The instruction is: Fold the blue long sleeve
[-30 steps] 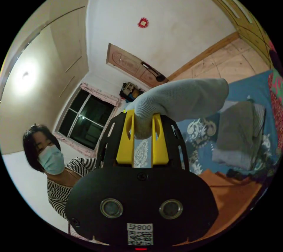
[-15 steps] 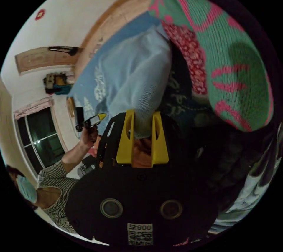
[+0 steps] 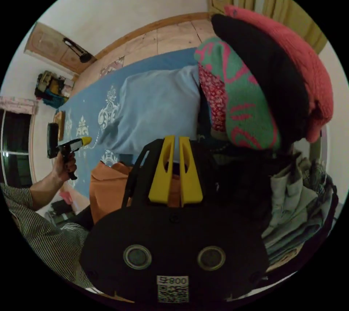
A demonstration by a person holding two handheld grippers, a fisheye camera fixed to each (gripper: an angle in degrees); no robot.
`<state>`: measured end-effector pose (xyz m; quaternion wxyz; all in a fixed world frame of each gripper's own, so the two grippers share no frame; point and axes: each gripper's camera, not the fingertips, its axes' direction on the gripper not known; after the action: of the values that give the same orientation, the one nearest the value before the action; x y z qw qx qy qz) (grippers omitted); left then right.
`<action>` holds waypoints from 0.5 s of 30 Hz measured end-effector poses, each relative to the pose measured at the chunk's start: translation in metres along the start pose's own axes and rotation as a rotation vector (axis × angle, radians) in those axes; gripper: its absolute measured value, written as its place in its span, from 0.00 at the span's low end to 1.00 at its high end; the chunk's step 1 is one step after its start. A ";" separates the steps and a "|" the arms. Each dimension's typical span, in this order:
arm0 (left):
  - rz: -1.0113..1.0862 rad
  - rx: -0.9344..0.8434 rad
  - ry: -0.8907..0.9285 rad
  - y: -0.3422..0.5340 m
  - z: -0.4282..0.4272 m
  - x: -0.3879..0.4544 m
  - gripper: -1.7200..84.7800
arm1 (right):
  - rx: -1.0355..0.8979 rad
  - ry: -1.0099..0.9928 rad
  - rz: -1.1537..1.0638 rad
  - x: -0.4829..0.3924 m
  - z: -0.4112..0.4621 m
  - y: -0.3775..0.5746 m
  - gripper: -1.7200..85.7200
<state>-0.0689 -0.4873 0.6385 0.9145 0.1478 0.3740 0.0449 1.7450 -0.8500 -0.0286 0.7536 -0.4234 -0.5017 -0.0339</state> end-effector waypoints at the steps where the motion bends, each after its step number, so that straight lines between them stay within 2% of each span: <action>1: 0.026 -0.025 -0.030 -0.010 0.015 -0.004 0.02 | 0.012 -0.017 -0.053 -0.018 -0.001 -0.001 0.03; 3: 0.041 -0.077 -0.116 -0.023 0.044 -0.016 0.02 | -0.056 -0.021 -0.126 -0.043 0.012 -0.007 0.03; 5: 0.029 -0.230 -0.256 -0.032 0.089 -0.043 0.02 | -0.183 0.047 -0.181 -0.060 0.039 -0.012 0.02; 7: 0.009 -0.280 -0.268 -0.031 0.105 -0.058 0.02 | -0.355 0.068 -0.175 -0.067 0.074 -0.011 0.02; 12: 0.039 -0.244 -0.290 -0.028 0.108 -0.056 0.02 | -0.352 0.084 -0.177 -0.086 0.065 0.000 0.02; 15: 0.035 -0.323 -0.351 -0.032 0.124 -0.069 0.02 | -0.371 0.082 -0.179 -0.096 0.063 0.006 0.02</action>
<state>-0.0331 -0.5606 0.7585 0.9763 0.0114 0.1947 0.0937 1.6549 -0.8397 -0.0992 0.6765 -0.5070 -0.4914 -0.2096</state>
